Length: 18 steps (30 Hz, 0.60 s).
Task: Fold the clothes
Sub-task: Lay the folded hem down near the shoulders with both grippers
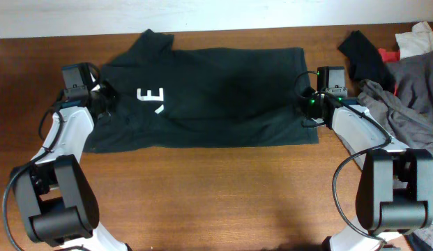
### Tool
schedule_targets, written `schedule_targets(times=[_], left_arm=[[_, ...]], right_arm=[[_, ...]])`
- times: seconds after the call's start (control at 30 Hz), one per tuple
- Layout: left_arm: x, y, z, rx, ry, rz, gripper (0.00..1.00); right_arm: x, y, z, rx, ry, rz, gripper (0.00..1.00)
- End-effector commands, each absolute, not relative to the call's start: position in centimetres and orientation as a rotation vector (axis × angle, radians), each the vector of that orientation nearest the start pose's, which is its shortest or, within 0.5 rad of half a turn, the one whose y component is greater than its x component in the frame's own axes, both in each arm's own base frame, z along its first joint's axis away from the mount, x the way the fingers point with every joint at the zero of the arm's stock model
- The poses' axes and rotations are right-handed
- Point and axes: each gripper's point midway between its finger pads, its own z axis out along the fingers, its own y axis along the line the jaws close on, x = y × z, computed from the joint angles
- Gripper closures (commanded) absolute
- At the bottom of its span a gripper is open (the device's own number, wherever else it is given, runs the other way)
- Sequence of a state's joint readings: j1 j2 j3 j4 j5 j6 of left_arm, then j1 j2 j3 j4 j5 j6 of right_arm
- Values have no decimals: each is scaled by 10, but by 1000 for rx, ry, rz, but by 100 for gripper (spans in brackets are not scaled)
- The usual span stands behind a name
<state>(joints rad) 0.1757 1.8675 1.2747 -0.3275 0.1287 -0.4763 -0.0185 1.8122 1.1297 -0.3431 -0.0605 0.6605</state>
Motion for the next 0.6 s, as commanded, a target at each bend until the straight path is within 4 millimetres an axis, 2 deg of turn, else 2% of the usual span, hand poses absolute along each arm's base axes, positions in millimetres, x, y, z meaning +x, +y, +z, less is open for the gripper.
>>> schedule_targets(times=[0.0,0.13,0.27,0.33,0.43,0.47,0.57], left_arm=[[483,64,85,-750,2379,-251,99],[483,67,83,-756,2380,-232,99],[486,67,83,-752,2371,-232,99],[494,68,89,-737,2333,-237,97],[510,69,107,-662,2259,-242,83],[516,70,115,-633,2237,-238,74],[528,72,145,-539,2200,-207,38]], right_arm=[[444,0,55,858,2465,280,81],[445,-5,44,871,2472,239,80],[452,-8,40,860,2449,221,71],[461,-8,46,807,2420,226,60],[479,-8,65,686,2365,222,47],[482,-8,72,643,2361,215,44],[488,-8,100,538,2366,184,34]])
